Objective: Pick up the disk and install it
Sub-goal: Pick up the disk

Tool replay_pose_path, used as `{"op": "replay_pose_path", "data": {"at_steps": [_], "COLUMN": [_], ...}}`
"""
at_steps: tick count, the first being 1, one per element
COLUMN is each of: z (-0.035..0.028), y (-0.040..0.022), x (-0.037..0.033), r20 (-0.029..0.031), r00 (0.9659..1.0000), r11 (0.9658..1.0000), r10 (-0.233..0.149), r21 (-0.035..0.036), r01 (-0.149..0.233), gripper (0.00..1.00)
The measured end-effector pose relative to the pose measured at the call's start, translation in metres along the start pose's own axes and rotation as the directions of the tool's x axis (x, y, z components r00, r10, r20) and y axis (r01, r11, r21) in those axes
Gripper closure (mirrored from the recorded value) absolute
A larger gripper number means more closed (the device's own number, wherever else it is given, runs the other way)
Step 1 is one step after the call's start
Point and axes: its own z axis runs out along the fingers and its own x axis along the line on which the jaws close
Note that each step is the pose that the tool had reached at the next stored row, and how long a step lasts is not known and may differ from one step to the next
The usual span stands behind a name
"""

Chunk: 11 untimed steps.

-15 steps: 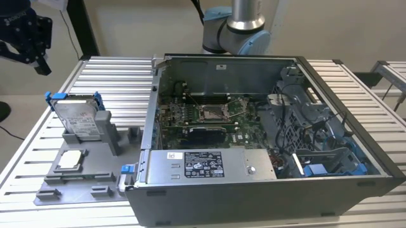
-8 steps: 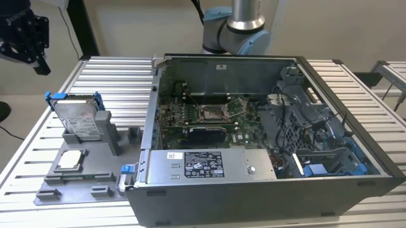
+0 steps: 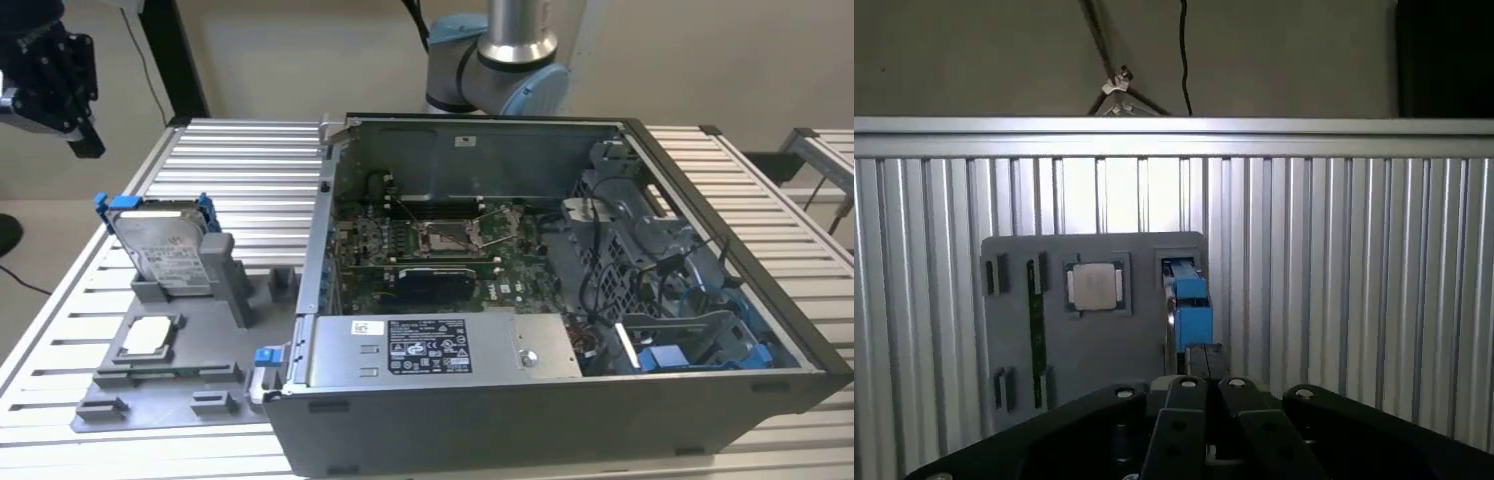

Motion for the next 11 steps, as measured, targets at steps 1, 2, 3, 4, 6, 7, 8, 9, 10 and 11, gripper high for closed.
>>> {"op": "replay_pose_path", "data": {"at_steps": [1,2,3,4,6,7,8,9,10,11], "z": [0.0,0.0,0.0,0.0,0.0,0.0,-0.0001,0.0,0.0,0.0], "y": [0.0,0.0,0.0,0.0,0.0,0.0,0.0,0.0,0.0,0.0], "x": [0.0,0.0,0.0,0.0,0.0,0.0,0.0,0.0,0.0,0.0], "r20": [-0.0002,-0.0003,-0.0005,-0.0006,-0.0007,-0.0007,-0.0009,-0.0008,-0.0008,-0.0008], "r00": [0.9998,0.9993,0.9985,0.9973,0.994,0.992,0.9904,0.9903,0.9902,0.9902], "r11": [0.9998,0.9993,0.9985,0.9973,0.994,0.992,0.9904,0.9902,0.9902,0.9902], "r10": [-0.017,-0.036,-0.054,-0.073,-0.109,-0.126,-0.138,-0.139,-0.14,-0.14], "r21": [-0.001,-0.0019,-0.0028,-0.0038,-0.0057,-0.0067,-0.0076,-0.0075,-0.0076,-0.0075], "r01": [0.017,0.036,0.054,0.073,0.109,0.126,0.138,0.139,0.14,0.14], "gripper": [1.0,1.0,1.0,1.0,1.0,1.0,1.0,1.0,1.0,1.0]}}
